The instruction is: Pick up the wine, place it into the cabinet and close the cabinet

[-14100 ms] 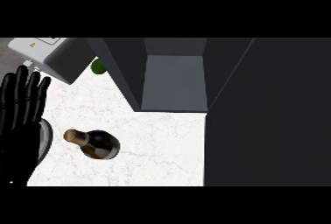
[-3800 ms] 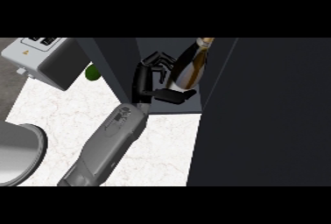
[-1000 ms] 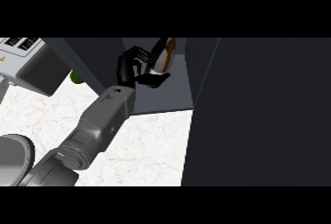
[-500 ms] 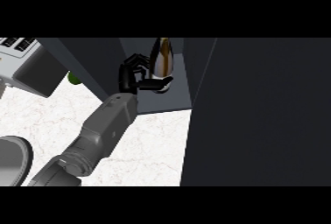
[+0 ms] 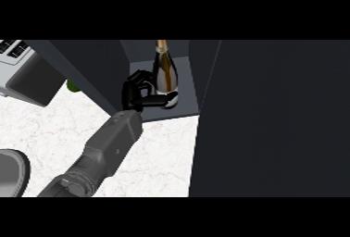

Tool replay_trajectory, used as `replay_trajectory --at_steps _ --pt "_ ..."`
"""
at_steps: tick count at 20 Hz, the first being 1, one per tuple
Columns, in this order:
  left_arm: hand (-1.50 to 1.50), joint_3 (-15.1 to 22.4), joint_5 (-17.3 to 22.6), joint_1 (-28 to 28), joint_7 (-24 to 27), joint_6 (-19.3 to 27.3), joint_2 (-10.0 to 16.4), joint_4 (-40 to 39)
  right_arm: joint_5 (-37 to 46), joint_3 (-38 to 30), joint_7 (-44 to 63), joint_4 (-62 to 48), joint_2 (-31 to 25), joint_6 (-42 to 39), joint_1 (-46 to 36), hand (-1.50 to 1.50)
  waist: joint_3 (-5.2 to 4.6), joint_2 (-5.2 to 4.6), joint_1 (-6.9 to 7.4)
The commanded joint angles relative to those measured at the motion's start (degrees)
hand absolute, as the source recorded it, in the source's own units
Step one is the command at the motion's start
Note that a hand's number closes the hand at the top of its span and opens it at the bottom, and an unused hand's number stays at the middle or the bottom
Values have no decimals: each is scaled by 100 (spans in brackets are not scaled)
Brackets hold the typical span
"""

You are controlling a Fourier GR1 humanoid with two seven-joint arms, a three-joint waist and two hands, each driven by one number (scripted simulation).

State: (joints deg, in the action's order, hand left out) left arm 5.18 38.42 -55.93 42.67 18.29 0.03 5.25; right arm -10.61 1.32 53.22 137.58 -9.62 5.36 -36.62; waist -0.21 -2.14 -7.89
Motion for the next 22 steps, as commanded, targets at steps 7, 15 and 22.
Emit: replay_trajectory --at_steps 7,15,22 --pt "150 194 227 499 58 -169 -3 46 -405 -84 -137 39 60 -169 119 -150 -1 2 -210" --pt "150 420 342 781 234 -33 -3 156 -274 -53 -208 -129 122 -130 23 -150 -13 -10 -197" --pt "150 529 534 309 -76 397 -3 326 -371 -48 -121 -91 169 -85 14 -150 -10 -6 -261"
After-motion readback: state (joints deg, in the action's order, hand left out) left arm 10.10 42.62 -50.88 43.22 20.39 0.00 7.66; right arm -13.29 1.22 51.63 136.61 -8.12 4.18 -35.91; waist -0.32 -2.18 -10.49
